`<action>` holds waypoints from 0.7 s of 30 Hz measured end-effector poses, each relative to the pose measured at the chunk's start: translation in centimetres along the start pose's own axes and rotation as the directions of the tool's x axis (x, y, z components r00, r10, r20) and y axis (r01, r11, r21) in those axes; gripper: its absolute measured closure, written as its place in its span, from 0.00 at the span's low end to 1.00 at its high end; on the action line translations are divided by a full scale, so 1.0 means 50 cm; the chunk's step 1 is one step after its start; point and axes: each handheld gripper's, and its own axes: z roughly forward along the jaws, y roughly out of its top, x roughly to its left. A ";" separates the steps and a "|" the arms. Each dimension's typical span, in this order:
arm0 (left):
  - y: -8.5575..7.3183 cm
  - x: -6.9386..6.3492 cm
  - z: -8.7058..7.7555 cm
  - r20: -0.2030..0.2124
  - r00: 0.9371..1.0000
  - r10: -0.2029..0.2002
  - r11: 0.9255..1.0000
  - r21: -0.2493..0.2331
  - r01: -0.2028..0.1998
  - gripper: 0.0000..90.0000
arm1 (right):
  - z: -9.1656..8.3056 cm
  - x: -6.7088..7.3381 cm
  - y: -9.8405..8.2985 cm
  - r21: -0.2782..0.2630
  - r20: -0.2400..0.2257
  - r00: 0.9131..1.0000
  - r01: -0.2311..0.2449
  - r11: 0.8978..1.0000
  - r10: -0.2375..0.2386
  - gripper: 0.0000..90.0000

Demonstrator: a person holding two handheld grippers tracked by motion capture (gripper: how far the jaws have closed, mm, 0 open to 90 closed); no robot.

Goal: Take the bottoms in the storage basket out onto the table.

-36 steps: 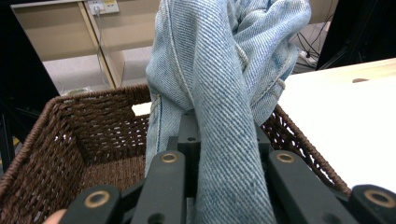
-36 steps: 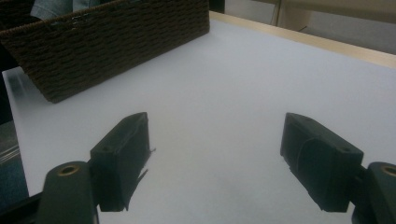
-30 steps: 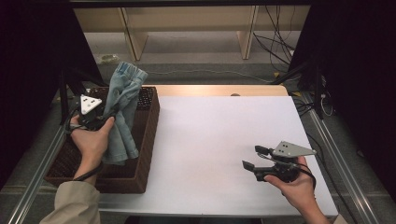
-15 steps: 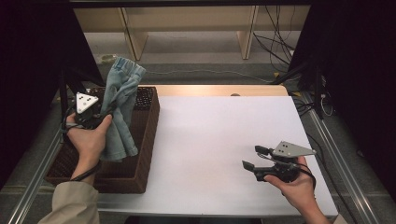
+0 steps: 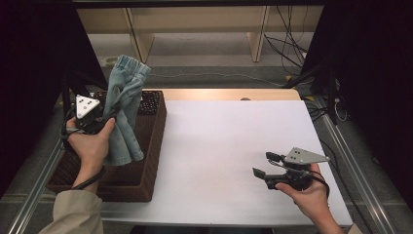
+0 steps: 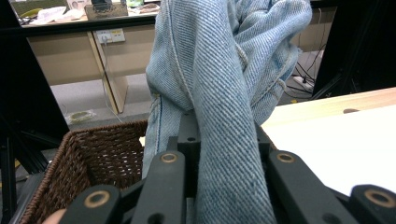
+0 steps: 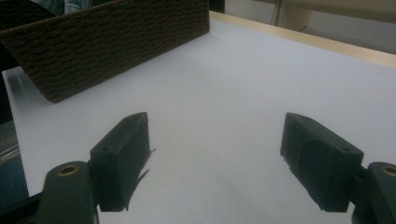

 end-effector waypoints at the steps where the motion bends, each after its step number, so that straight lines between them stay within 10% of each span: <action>1: 0.001 0.000 -0.001 0.001 1.000 0.000 1.000 -0.002 0.000 0.84 | 0.000 0.000 0.000 0.000 0.000 1.000 -0.001 1.000 0.001 0.28; 21: 0.028 -0.014 -0.021 0.018 1.000 0.021 0.998 -0.054 -0.020 0.84 | 0.000 0.000 0.000 -0.002 0.000 1.000 0.000 1.000 0.000 0.28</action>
